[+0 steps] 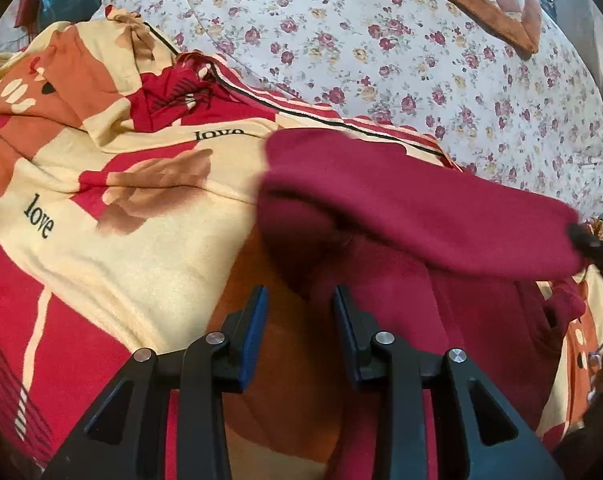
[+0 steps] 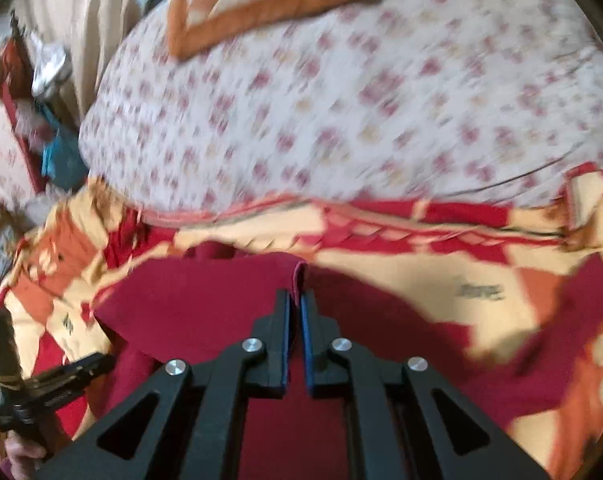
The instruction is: Fold small clothes
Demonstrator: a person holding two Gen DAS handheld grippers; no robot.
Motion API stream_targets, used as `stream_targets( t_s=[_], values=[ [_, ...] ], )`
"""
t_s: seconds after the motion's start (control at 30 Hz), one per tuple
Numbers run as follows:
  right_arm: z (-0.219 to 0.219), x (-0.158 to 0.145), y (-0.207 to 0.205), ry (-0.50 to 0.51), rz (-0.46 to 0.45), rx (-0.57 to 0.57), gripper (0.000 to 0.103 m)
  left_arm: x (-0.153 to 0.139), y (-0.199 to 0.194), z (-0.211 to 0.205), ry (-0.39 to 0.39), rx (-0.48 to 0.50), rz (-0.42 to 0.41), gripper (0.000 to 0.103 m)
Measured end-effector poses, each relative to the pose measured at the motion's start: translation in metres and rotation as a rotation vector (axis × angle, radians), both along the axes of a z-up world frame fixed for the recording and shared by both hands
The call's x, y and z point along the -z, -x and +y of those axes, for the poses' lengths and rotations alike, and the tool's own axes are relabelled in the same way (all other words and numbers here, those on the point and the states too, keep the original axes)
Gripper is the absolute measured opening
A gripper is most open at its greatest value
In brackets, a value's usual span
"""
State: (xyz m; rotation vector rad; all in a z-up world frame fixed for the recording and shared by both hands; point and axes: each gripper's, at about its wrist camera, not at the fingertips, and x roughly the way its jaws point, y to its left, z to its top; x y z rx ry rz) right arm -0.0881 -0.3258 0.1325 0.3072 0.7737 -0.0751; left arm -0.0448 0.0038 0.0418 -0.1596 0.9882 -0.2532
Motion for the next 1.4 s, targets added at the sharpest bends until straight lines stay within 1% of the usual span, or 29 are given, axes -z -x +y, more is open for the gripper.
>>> stream_targets(
  t_s=[0.07, 0.1, 0.13, 0.17, 0.23, 0.27, 0.3, 0.33, 0.37, 0.4, 0.43, 0.53, 0.57, 0.63, 0.67, 0.7, 0.77, 0.87, 1.0, 1.03, 1.07, 1.1, 1.13, 1.17, 1.2, 1.23, 1.3, 1.33, 1.4],
  values=[
    [-0.020, -0.008, 0.014, 0.049, 0.002, 0.072, 0.005, 0.001, 0.000, 0.002, 0.003, -0.007, 0.005, 0.012],
    [-0.032, -0.006, 0.021, 0.080, 0.024, 0.116, 0.005, 0.002, 0.000, 0.003, 0.009, -0.010, 0.008, 0.012],
    [-0.041, -0.002, 0.025, 0.083, 0.048, 0.144, 0.005, 0.002, 0.000, 0.003, 0.016, -0.013, 0.011, 0.012],
    [-0.049, 0.006, 0.026, 0.066, 0.084, 0.157, 0.005, 0.001, 0.000, 0.003, 0.026, -0.011, 0.014, 0.012],
    [-0.057, 0.022, 0.024, 0.039, 0.174, 0.144, 0.006, -0.001, 0.001, 0.000, 0.010, -0.009, 0.012, 0.013],
    [-0.058, 0.031, 0.022, 0.029, 0.231, 0.143, 0.008, -0.004, 0.003, -0.002, -0.003, -0.004, 0.007, 0.012],
    [-0.057, 0.036, 0.021, 0.017, 0.261, 0.148, 0.019, -0.007, 0.005, -0.003, -0.011, 0.005, 0.001, 0.012],
    [-0.056, 0.035, 0.022, 0.005, 0.250, 0.144, 0.033, -0.010, 0.008, -0.004, -0.013, 0.014, -0.006, 0.012],
    [-0.052, 0.030, 0.022, -0.003, 0.220, 0.138, 0.041, -0.012, 0.010, -0.004, -0.008, 0.027, -0.013, 0.012],
    [-0.044, 0.022, 0.020, 0.001, 0.188, 0.124, 0.053, -0.014, 0.011, -0.004, -0.006, 0.036, -0.016, 0.012],
    [-0.035, 0.013, 0.016, 0.001, 0.160, 0.091, 0.057, -0.015, 0.010, -0.005, -0.005, 0.046, -0.016, 0.012],
    [0.004, -0.003, -0.008, -0.034, 0.118, -0.076, 0.059, -0.014, -0.003, -0.003, -0.021, 0.037, -0.011, 0.012],
    [0.023, -0.009, -0.023, -0.057, 0.111, -0.155, 0.061, -0.013, -0.010, -0.001, -0.010, 0.033, -0.006, 0.012],
    [0.053, -0.012, -0.051, -0.094, 0.107, -0.278, 0.071, -0.009, -0.019, 0.000, 0.028, 0.045, 0.011, 0.012],
    [0.067, -0.012, -0.064, -0.099, 0.106, -0.325, 0.072, -0.006, -0.022, 0.001, 0.044, 0.053, 0.026, 0.012],
    [0.085, -0.011, -0.079, -0.084, 0.106, -0.368, 0.074, -0.004, -0.025, 0.001, 0.057, 0.063, 0.038, 0.012],
    [0.114, -0.004, -0.111, -0.014, 0.122, -0.438, 0.076, 0.002, -0.027, 0.001, 0.071, 0.083, 0.051, 0.012],
    [0.161, 0.024, -0.166, 0.076, 0.224, -0.579, 0.077, 0.009, -0.030, 0.000, 0.091, 0.110, 0.056, 0.012],
    [0.196, 0.068, -0.204, 0.158, 0.363, -0.674, 0.077, 0.016, -0.040, 0.002, 0.159, 0.135, 0.074, 0.012],
    [0.199, 0.077, -0.207, 0.162, 0.390, -0.679, 0.072, 0.019, -0.043, 0.002, 0.171, 0.143, 0.081, 0.012],
    [0.202, 0.087, -0.211, 0.143, 0.427, -0.693, 0.063, 0.021, -0.046, 0.002, 0.174, 0.150, 0.086, 0.012],
    [0.201, 0.092, -0.209, 0.127, 0.441, -0.698, 0.033, 0.022, -0.049, 0.002, 0.169, 0.158, 0.088, 0.010],
    [0.201, 0.093, -0.208, 0.111, 0.438, -0.697, 0.021, 0.020, -0.051, 0.002, 0.171, 0.167, 0.087, 0.003],
    [0.201, 0.088, -0.206, 0.095, 0.403, -0.696, 0.020, 0.017, -0.051, 0.004, 0.172, 0.169, 0.082, 0.000],
    [0.202, 0.082, -0.205, 0.082, 0.372, -0.700, 0.015, 0.010, -0.050, 0.009, 0.162, 0.152, 0.052, 0.000],
    [0.204, 0.075, -0.204, 0.066, 0.344, -0.703, 0.013, 0.004, -0.049, 0.014, 0.152, 0.137, 0.030, 0.000],
    [0.211, 0.061, -0.206, 0.017, 0.296, -0.712, 0.012, -0.013, -0.047, 0.032, 0.126, 0.072, -0.021, 0.000],
    [0.218, 0.054, -0.209, -0.015, 0.271, -0.724, 0.012, -0.019, -0.048, 0.042, 0.129, 0.047, -0.038, 0.000],
    [0.233, 0.046, -0.214, -0.037, 0.234, -0.750, 0.012, -0.026, -0.048, 0.060, 0.139, -0.004, -0.060, 0.000]
  ],
)
